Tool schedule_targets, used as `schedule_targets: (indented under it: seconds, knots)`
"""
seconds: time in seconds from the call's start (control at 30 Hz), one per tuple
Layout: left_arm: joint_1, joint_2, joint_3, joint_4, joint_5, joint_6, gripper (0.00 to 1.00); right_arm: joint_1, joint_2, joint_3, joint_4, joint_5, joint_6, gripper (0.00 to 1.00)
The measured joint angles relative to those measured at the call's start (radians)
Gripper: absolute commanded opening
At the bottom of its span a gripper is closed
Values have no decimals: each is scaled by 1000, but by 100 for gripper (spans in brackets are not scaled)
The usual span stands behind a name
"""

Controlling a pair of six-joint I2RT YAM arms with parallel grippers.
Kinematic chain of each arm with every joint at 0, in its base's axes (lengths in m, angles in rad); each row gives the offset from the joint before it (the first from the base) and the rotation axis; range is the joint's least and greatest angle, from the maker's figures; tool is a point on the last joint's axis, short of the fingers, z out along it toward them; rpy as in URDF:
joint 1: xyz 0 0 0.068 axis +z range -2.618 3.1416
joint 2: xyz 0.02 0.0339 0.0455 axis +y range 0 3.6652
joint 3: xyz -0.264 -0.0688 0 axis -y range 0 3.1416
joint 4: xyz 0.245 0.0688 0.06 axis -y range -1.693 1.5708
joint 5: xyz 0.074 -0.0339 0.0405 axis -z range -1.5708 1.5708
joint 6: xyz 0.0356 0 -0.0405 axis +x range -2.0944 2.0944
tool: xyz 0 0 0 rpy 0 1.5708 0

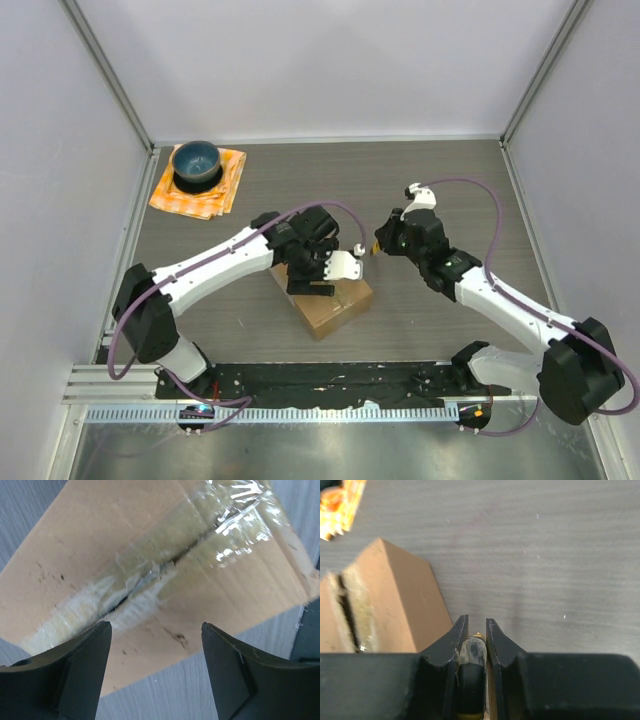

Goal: Unpack the express box
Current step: Adjust the express box at the center of the board.

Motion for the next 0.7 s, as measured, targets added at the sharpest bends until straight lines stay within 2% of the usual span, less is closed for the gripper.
schedule_targets:
  seconds: [0.17, 0.2, 0.37, 0.53, 0.57, 0.6, 0.7]
  knots:
    - [-27, 32, -44, 103, -87, 7, 77, 0, 89, -45, 19, -24, 28, 1]
    - [-27, 32, -43, 127, -107, 7, 84, 0, 104, -46, 26, -29, 31, 1]
    - [-32, 51, -21, 234, -185, -3, 84, 0, 142, -45, 82, -48, 48, 1]
    - [-53, 56, -19, 275, -224, -6, 86, 0, 165, -45, 137, -69, 64, 1]
    - [-58, 56, -22, 280, -230, -6, 96, 0, 167, -45, 144, -73, 68, 1]
    - [-65, 56, -32, 293, -237, -6, 100, 0, 169, -45, 152, -81, 74, 1]
    - [-77, 56, -77, 327, -252, -6, 100, 0, 170, -45, 171, -97, 86, 1]
